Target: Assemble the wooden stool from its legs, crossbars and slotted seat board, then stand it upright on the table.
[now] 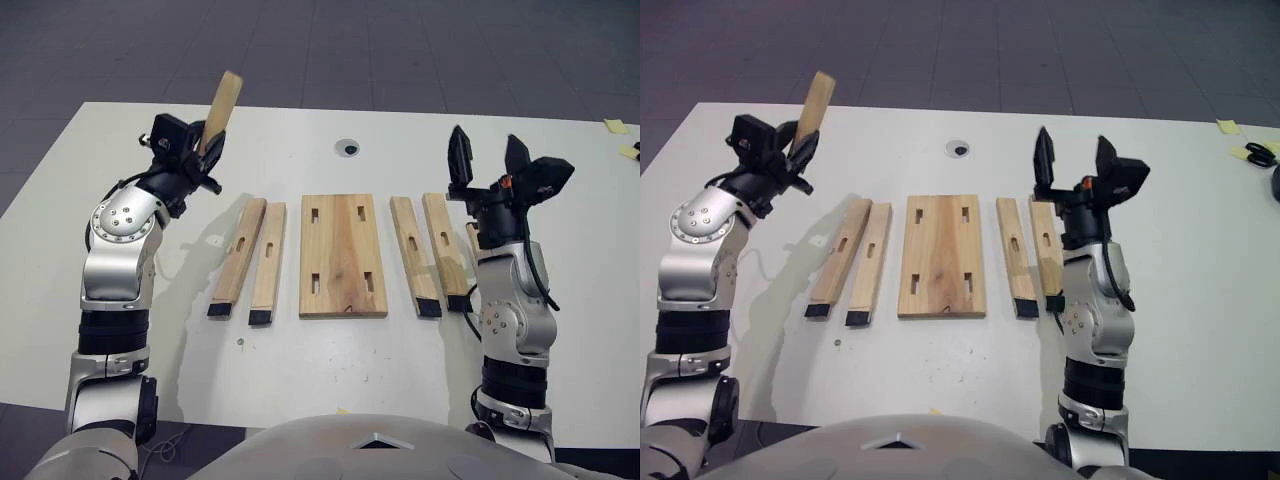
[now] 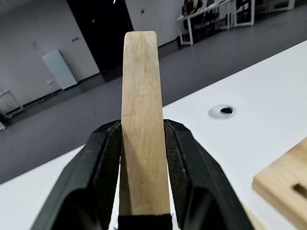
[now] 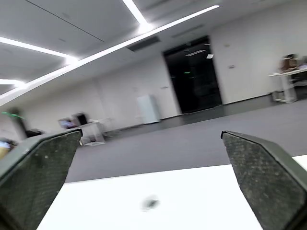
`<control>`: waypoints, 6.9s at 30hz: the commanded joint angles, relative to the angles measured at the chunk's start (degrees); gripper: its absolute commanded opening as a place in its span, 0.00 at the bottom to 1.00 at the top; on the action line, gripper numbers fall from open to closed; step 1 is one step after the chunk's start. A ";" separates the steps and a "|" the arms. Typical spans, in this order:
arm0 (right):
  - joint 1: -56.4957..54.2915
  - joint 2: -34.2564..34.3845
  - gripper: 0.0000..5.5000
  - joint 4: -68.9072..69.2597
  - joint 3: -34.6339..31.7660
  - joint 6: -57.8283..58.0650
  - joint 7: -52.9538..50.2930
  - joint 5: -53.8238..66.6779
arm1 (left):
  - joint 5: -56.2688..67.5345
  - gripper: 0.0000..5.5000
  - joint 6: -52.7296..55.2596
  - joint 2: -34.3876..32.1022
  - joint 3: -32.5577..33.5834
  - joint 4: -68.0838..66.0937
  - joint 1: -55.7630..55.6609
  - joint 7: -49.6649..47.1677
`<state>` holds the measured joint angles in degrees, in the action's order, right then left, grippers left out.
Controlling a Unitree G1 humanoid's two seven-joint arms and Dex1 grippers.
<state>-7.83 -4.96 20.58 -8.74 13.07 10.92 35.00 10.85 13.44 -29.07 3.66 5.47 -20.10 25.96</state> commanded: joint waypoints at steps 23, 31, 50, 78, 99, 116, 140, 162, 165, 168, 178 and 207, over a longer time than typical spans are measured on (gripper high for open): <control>-10.28 9.93 0.81 -3.56 5.93 20.41 -4.28 32.80 | -0.12 0.24 -3.39 3.11 -12.11 12.90 4.85 10.63; -5.72 9.77 0.58 2.65 7.05 20.78 -4.69 35.24 | -0.08 0.24 -2.71 4.03 -13.94 12.30 3.21 12.19; -1.81 7.43 0.06 5.25 6.59 20.32 -5.91 36.02 | -0.66 0.24 -3.41 4.70 -15.78 14.23 6.70 11.31; -4.61 -18.13 0.33 9.33 1.56 26.07 9.16 35.94 | -5.95 0.24 -1.52 9.61 -13.48 19.59 13.20 -0.12; -8.23 -10.67 0.41 0.96 14.03 23.19 10.89 11.64 | -9.71 0.24 -1.14 13.32 -18.71 19.46 12.13 -1.33; -7.70 -9.13 0.08 2.16 12.77 22.14 15.43 10.91 | -11.72 0.24 -1.43 12.94 -21.01 18.00 12.37 -1.02; 10.99 -9.48 0.08 5.59 -7.64 29.81 -3.11 12.04 | 11.93 0.95 18.27 15.98 10.25 18.60 9.26 -20.86; 12.15 -10.97 0.08 2.93 0.01 28.19 -5.66 -3.42 | 7.91 0.98 15.86 15.47 5.45 17.25 10.39 -18.26; 10.85 -11.20 0.08 0.78 1.66 28.92 -6.90 -6.31 | 7.26 0.98 15.77 15.44 4.23 17.58 10.65 -17.71; 9.67 -11.52 0.08 -1.32 3.26 29.03 -7.06 -8.88 | 6.55 0.98 15.38 15.47 3.34 17.63 10.91 -17.37; 15.64 -18.11 0.08 -1.13 8.15 30.95 -3.17 -15.20 | 4.01 0.98 14.36 14.65 2.08 17.86 12.42 -16.53; 15.38 -11.84 0.08 -10.14 3.53 13.36 -0.67 -16.51 | -1.39 0.98 11.15 12.96 -0.63 15.62 12.17 -13.56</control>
<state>4.83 -17.13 15.37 -5.61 21.35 11.21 19.72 10.29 25.00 -15.27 3.24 21.18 -7.82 12.00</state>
